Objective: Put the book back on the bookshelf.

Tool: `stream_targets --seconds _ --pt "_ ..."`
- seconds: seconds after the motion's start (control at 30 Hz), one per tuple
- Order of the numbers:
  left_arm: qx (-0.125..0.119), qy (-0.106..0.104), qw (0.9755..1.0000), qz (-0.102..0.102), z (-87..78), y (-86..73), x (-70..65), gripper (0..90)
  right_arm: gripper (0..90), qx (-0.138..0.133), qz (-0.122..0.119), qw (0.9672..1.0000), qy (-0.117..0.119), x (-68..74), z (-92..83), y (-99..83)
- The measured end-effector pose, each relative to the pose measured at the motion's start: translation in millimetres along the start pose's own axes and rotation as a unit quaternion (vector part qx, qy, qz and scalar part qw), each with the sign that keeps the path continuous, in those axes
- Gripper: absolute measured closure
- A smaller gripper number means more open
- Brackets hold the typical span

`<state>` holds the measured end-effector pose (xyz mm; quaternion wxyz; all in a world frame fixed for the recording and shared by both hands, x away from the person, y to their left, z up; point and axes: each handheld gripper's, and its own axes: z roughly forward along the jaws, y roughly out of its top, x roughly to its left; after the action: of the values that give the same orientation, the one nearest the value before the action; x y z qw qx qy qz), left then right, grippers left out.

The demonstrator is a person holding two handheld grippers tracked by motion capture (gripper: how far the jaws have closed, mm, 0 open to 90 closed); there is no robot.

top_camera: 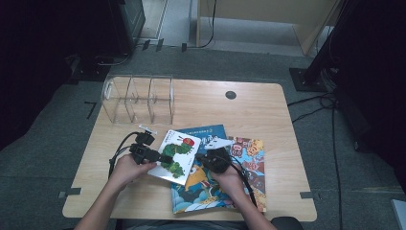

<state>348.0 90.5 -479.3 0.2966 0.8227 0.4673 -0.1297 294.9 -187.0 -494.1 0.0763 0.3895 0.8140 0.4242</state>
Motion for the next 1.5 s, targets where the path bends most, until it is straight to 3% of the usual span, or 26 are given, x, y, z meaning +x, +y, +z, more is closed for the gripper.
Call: stream_targets --seconds 0.27,0.4,0.67,0.8,0.93,1.07,1.13,1.23,1.5 --pt "-0.016 0.004 0.9999 0.005 -19.3 1.7 -7.1 40.8 90.0 -0.002 -0.001 1.0 -0.001 1.1 0.6 0.0" --pt "-0.016 -0.032 0.9994 0.001 -32.2 8.3 -15.5 49.4 90.0 -0.001 -0.007 1.0 0.003 3.4 2.4 0.6" --pt "0.006 -0.04 0.999 -0.017 -47.6 27.4 -27.9 65.1 90.0 -0.001 -0.016 0.9999 0.006 8.5 4.7 2.0" --pt "0.01 -0.057 0.9981 -0.023 -50.8 36.0 -33.3 71.6 89.5 -0.003 -0.023 0.9997 0.007 9.6 5.6 2.8" --pt "0.017 -0.036 0.9991 -0.016 -53.7 43.2 -41.2 73.7 86.7 -0.001 -0.032 0.9995 0.006 10.4 7.3 4.0" --pt "0.019 -0.027 0.9994 -0.011 -58.8 48.3 -46.3 76.7 82.3 0.002 -0.04 0.9992 0.007 11.5 8.2 5.4" --pt "0.024 -0.01 0.9996 0.01 -62.3 50.0 -51.9 77.8 78.8 0.003 -0.049 0.9988 0.004 12.0 7.8 6.2" --pt "0.027 0.014 0.9993 0.02 -67.2 51.5 -57.2 77.8 74.6 0.0 -0.049 0.9988 0.004 11.0 6.2 7.3" --pt "0.006 0.061 0.998 0.018 -87.2 47.6 -55.9 77.8 63.3 -0.001 -0.049 0.9987 -0.012 3.1 4.2 6.1"
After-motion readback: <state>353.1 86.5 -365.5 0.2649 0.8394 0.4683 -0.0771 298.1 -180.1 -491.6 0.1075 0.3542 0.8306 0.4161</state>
